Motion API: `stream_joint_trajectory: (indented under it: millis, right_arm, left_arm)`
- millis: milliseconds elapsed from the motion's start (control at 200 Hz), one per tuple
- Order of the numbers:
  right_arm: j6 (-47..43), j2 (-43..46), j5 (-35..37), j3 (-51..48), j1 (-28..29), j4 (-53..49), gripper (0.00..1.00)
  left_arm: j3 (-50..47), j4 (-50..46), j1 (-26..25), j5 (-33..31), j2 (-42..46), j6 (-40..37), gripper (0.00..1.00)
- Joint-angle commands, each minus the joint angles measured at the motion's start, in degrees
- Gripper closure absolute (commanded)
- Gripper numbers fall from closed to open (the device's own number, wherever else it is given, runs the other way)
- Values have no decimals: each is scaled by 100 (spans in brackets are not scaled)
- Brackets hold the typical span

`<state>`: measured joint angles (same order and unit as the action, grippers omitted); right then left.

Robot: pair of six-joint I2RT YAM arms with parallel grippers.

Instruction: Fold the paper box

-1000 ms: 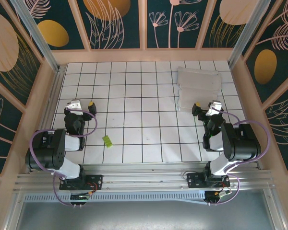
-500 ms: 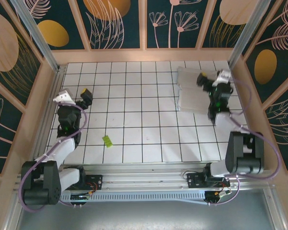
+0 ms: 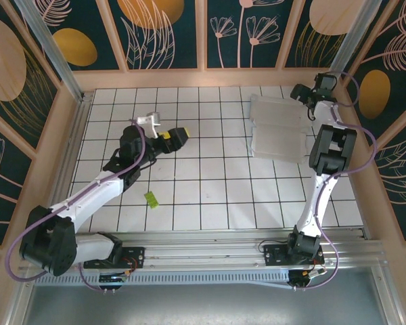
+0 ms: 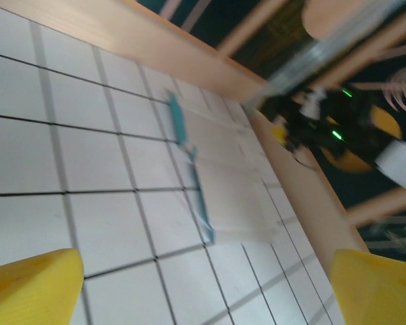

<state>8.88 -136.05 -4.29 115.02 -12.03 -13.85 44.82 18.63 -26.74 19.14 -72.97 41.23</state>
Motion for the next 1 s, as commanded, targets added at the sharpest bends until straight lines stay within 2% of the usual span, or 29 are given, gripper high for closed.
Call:
stream_joint_trajectory:
  millis: [0, 160, 265, 491, 571, 671, 766, 901, 996]
  right_arm:
    - [-386, -320, 203, 583, -58, -991, 2]
    - [-506, -680, 382, 750, -121, -1096, 2]
    - [-536, -845, 149, 820, -192, -1117, 13]
    - [-557, -878, 87, 808, -221, -1222, 61]
    - [-576, -758, -75, 712, -191, -1237, 84]
    - [-553, -438, -323, 427, -73, -1170, 100]
    - [-455, 113, -551, -292, 117, -682, 100]
    - [-396, 1101, -928, -1682, 535, 475, 100]
    - [-406, 1675, -1308, -2493, 944, 1208, 100]
  left_arm:
    - [187, -121, -228, 799, -118, -336, 8]
    - [378, -88, -374, 1157, -380, -540, 9]
    - [431, -91, -400, 1211, -419, -585, 8]
    - [413, -223, -410, 1001, -345, -590, 6]
    - [471, -313, -411, 956, -349, -568, 3]
    - [614, -400, -411, 776, -378, -476, 1]
    - [847, -655, -402, 112, -393, -465, 1]
    - [1425, -1320, -382, -1096, -566, -848, 1]
    - [1849, -1752, -240, -1351, -886, -1115, 1]
